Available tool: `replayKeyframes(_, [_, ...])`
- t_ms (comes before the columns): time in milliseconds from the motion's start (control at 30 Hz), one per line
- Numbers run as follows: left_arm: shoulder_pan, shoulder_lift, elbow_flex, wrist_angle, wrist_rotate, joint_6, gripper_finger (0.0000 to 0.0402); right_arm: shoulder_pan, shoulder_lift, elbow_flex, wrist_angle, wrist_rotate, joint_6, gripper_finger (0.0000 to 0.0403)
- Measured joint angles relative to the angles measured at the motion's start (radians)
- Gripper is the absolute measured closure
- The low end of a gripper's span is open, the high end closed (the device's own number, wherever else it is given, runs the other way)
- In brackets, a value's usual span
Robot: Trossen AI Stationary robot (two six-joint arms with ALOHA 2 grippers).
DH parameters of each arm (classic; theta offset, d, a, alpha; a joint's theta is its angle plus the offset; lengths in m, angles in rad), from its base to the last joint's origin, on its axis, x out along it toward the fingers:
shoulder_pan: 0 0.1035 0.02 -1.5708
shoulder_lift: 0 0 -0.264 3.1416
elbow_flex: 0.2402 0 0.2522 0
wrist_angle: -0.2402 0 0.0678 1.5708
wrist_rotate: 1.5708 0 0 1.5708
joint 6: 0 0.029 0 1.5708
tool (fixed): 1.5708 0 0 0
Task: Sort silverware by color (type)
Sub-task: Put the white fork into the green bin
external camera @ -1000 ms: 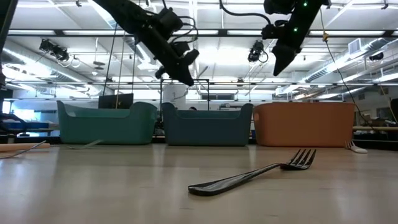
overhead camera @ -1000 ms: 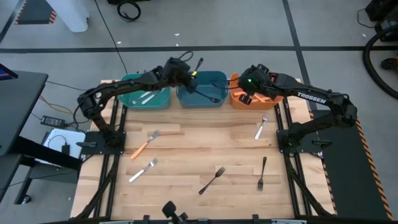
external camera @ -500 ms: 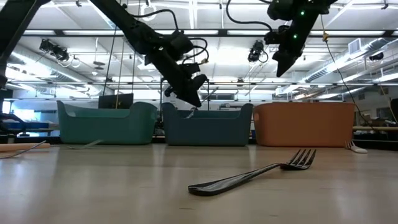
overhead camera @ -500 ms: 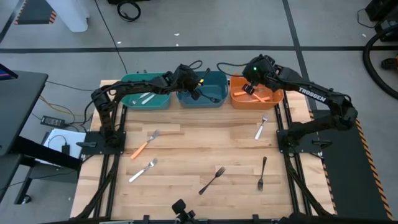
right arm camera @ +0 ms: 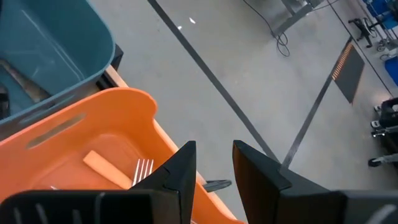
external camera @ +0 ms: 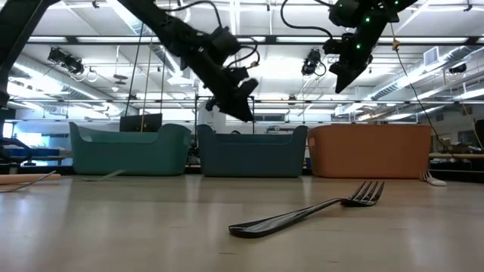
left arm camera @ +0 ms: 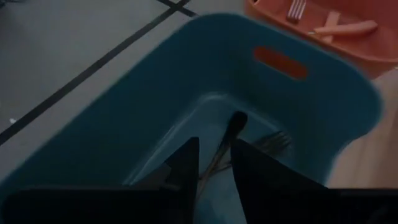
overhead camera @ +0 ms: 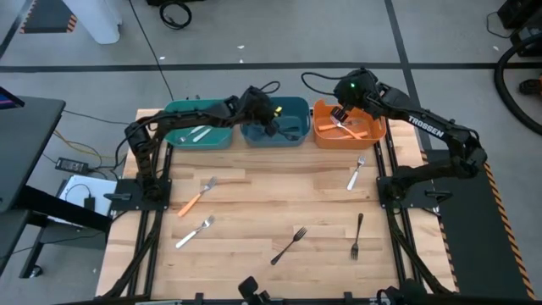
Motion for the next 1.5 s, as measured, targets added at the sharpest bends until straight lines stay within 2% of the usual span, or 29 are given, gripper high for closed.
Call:
replayKeyframes(200, [-0.027, -0.001, 0.224, -0.360, 0.000, 0.050, 0.0297, 0.003, 0.000, 0.000, -0.015, 0.000, 0.017, 0.0289])
replayKeyframes(333, [-0.055, -0.002, 0.352, -0.571, 0.000, 0.059, 0.0297, 0.026, -0.009, 0.000, -0.099, 0.000, 0.044, 0.0289])
replayKeyframes(467, [-0.087, -0.004, 0.392, -0.742, 0.001, 0.071, 0.0297, 0.057, -0.035, 0.000, -0.209, 0.000, 0.143, 0.0289])
replayKeyframes(600, [-0.117, -0.004, 0.381, -0.888, 0.000, 0.103, 0.0297, 0.089, -0.069, 0.000, -0.302, -0.001, 0.339, 0.0289])
replayKeyframes(700, [-0.138, -0.002, 0.355, -0.944, 0.001, 0.103, 0.0297, 0.111, -0.090, 0.000, -0.388, -0.040, 0.543, 0.0289])
replayKeyframes(867, [-0.175, -0.001, 0.352, -1.019, 0.002, 0.103, 0.0297, 0.138, -0.091, -0.016, -0.525, -0.186, 0.786, 0.0289])
replayKeyframes(1033, [-0.223, -0.001, 0.352, -1.012, 0.003, 0.103, 0.0297, 0.180, -0.090, -0.121, -0.556, -0.249, 0.965, 0.0289])
replayKeyframes(1233, [-0.264, -0.001, 0.352, -1.003, 0.003, 0.104, 0.0297, 0.212, -0.089, -0.213, -0.574, -0.420, 1.085, 0.0289])
replayKeyframes(1300, [-0.275, -0.001, 0.352, -1.003, 0.003, 0.104, 0.0297, 0.227, -0.089, -0.231, -0.571, -0.417, 1.122, 0.0289])
replayKeyframes(1500, [-0.309, -0.001, 0.352, -1.002, 0.003, 0.103, 0.0297, 0.258, -0.089, -0.296, -0.562, -0.319, 1.287, 0.0289])
